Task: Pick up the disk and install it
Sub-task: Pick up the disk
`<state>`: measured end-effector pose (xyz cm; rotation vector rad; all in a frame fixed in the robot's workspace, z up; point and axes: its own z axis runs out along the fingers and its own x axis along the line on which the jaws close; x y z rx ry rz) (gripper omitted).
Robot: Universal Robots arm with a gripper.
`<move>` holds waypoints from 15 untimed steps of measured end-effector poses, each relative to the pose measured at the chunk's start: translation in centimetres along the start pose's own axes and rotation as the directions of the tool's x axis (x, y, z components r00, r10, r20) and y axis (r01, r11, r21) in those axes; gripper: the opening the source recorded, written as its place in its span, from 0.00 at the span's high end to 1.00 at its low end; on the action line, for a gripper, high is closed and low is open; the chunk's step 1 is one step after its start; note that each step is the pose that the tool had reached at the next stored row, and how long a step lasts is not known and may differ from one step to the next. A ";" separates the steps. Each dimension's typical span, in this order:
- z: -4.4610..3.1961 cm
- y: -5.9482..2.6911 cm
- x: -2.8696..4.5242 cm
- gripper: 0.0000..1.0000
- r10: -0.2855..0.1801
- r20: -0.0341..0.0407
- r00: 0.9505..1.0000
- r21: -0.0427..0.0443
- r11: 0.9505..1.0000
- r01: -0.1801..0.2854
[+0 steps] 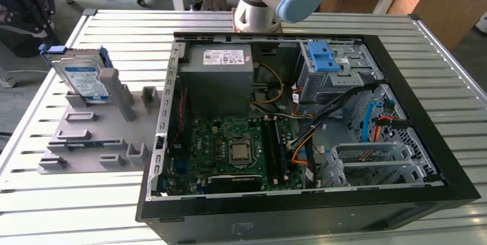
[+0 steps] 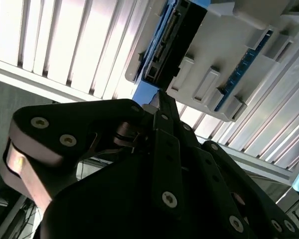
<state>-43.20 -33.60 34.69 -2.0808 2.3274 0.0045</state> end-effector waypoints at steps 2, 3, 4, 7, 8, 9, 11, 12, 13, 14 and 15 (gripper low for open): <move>0.14 0.10 0.02 0.89 -0.015 0.000 1.000 -0.003 1.000 0.015; 0.21 0.18 0.03 0.89 -0.017 0.000 1.000 -0.005 1.000 0.017; 0.27 0.21 0.03 0.89 -0.017 0.000 1.000 -0.005 1.000 0.017; 0.28 0.22 0.03 0.83 -0.017 0.000 1.000 -0.005 1.000 0.017; 0.28 0.22 0.03 0.77 -0.017 0.000 1.000 -0.005 1.000 0.017; 0.28 0.22 0.03 0.71 -0.017 0.000 1.000 -0.005 1.000 0.017; 0.36 0.22 0.03 0.65 -0.019 0.000 1.000 -0.005 1.000 0.019; 0.41 0.22 0.03 0.59 -0.023 0.000 1.000 -0.005 1.000 0.023; 0.47 0.23 0.03 0.59 -0.034 0.000 0.999 -0.005 0.999 0.034; 0.54 0.23 0.03 0.53 -0.051 0.000 0.999 -0.006 0.999 0.051; 0.62 0.24 0.04 0.47 -0.070 0.000 0.998 -0.006 0.998 0.070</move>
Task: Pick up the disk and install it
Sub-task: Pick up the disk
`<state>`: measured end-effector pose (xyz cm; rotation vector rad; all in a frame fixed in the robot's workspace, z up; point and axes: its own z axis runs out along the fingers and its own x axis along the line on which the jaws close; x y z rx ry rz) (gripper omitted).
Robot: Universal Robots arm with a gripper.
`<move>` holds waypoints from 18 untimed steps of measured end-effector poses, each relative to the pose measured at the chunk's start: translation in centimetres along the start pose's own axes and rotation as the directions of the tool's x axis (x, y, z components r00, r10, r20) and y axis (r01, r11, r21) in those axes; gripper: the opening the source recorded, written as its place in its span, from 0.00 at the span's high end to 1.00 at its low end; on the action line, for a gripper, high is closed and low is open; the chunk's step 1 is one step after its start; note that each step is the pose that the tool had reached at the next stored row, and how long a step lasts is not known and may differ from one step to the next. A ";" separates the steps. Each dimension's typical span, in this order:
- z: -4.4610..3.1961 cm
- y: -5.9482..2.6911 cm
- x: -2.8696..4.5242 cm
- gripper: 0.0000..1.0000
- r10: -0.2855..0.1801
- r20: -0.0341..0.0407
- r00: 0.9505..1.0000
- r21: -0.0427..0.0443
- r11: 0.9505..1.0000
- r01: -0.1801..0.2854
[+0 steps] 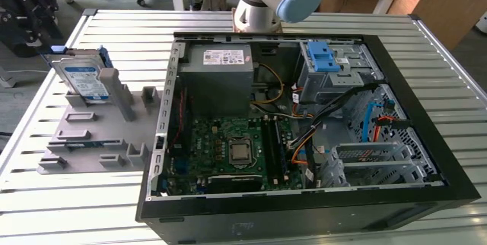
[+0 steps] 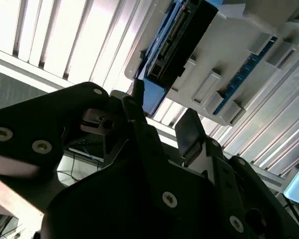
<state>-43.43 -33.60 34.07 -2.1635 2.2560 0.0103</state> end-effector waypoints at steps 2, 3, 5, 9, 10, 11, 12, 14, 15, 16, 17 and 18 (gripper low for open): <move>0.27 0.08 -0.04 0.42 -0.023 0.000 1.000 0.000 1.000 0.023; 0.44 0.14 -0.18 0.42 -0.024 -0.001 1.000 -0.001 1.000 0.024; 0.81 0.22 -0.51 0.35 -0.024 -0.005 1.000 0.000 1.000 0.024; 1.54 0.40 -0.61 0.35 -0.024 -0.010 1.000 0.000 1.000 0.024; 1.72 0.44 -0.60 0.35 -0.024 -0.010 1.000 0.000 1.000 0.024; 1.90 0.48 -0.60 0.35 -0.024 -0.011 1.000 0.000 1.000 0.024; 2.06 0.50 -0.59 0.35 -0.024 -0.011 1.000 0.000 1.000 0.024; 2.09 0.51 -0.59 0.35 -0.024 -0.011 1.000 0.000 1.000 0.024; 2.09 0.51 -0.59 0.35 -0.024 -0.011 1.000 0.000 1.000 0.024; 2.09 0.50 -0.59 0.35 -0.024 -0.011 1.000 0.000 1.000 0.024; 2.15 0.50 -0.60 0.35 -0.020 -0.011 1.000 0.000 1.000 0.020; 2.23 0.50 -0.60 0.35 -0.011 -0.011 1.000 0.000 1.000 0.011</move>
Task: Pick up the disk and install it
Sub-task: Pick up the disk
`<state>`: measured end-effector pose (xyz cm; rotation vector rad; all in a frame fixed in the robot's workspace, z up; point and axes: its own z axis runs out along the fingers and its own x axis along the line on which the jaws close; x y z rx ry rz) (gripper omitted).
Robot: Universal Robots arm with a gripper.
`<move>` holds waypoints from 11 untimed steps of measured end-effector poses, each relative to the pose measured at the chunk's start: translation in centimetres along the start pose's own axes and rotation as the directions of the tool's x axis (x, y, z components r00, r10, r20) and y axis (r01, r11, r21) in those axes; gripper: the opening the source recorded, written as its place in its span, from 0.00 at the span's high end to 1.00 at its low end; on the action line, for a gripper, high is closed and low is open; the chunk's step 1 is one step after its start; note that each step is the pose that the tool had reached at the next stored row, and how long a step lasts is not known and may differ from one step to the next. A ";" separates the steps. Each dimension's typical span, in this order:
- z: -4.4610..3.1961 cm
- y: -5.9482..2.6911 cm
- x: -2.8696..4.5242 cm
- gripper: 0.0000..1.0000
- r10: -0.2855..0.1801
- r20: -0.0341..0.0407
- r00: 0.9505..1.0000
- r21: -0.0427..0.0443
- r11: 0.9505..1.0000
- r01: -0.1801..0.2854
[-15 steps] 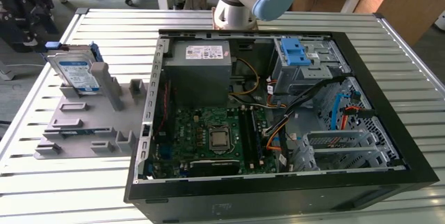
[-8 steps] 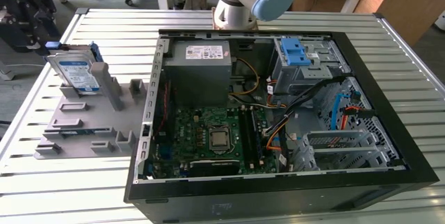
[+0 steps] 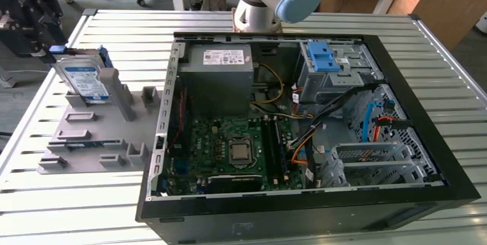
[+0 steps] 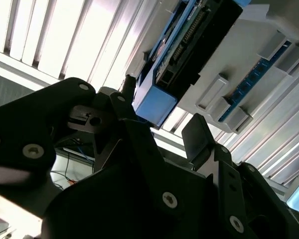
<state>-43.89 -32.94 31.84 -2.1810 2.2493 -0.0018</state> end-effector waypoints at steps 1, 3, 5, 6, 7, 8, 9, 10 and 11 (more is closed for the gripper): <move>0.10 0.01 -0.02 0.35 0.010 0.000 1.000 0.000 1.000 -0.010; 0.36 0.01 -0.03 0.35 0.021 0.000 1.000 -0.002 1.000 -0.021; 0.70 0.02 -0.02 0.35 0.021 0.000 1.000 -0.002 1.000 -0.021; 0.89 0.02 -0.02 0.35 0.021 0.000 1.000 -0.002 1.000 -0.021; 1.03 0.02 -0.02 0.35 0.021 0.000 1.000 -0.002 1.000 -0.021; 1.12 0.02 -0.02 0.37 0.021 0.000 1.000 -0.002 1.000 -0.021; 1.18 0.02 -0.02 0.37 0.021 0.000 1.000 -0.002 1.000 -0.021; 1.21 0.02 -0.02 0.44 0.021 0.000 1.000 -0.003 1.000 -0.021; 1.24 0.02 -0.03 0.44 0.021 0.000 1.000 -0.004 1.000 -0.021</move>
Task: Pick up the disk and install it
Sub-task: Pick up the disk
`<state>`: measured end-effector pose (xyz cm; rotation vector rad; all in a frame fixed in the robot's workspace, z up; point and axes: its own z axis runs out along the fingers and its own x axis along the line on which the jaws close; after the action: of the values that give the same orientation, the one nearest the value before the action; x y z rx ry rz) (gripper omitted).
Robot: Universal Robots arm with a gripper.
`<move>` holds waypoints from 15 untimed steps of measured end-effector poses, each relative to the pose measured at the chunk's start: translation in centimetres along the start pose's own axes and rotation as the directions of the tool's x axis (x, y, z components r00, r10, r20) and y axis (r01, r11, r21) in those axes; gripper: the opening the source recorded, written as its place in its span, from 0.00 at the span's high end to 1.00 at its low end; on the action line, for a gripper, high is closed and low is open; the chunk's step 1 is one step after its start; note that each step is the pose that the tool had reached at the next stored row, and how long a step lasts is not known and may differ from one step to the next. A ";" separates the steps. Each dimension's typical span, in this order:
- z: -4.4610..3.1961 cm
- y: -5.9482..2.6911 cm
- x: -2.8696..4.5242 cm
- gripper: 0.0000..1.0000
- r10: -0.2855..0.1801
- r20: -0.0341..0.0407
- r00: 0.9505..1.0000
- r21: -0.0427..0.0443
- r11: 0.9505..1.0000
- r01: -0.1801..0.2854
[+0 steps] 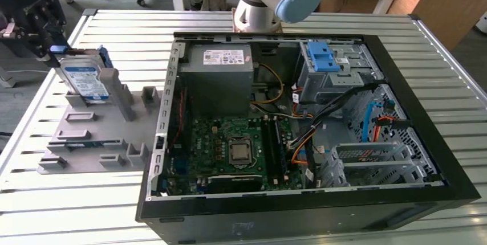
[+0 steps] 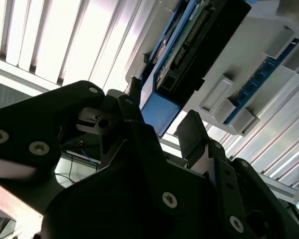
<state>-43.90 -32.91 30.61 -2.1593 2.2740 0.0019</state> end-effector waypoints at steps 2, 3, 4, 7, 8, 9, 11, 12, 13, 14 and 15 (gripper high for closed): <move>0.08 0.00 0.00 0.44 0.000 0.000 1.000 -0.001 1.000 0.000; 0.10 0.00 0.00 0.45 0.000 0.000 1.000 -0.002 1.000 0.000; 0.14 0.00 0.00 0.45 0.000 0.000 1.000 -0.002 1.000 0.000; 0.16 0.00 0.00 0.52 0.000 0.000 1.000 -0.003 1.000 0.000; 0.16 0.00 0.00 0.52 0.000 0.000 1.000 -0.003 1.000 0.000; 0.16 0.00 0.00 0.52 0.000 0.000 1.000 -0.003 1.000 0.000; 0.17 0.00 0.00 0.52 0.000 0.000 1.000 -0.003 1.000 0.000; 0.17 0.00 0.01 0.51 0.000 0.000 1.000 -0.003 1.000 0.000; 0.18 0.00 0.00 0.51 0.000 0.000 1.000 -0.003 1.000 0.000; 0.21 0.00 0.00 0.51 0.000 0.000 1.000 -0.003 1.000 0.000; 0.25 0.00 0.00 0.45 0.000 0.000 1.000 -0.003 1.000 0.000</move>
<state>-43.89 -32.91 30.36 -2.1610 2.2757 0.0056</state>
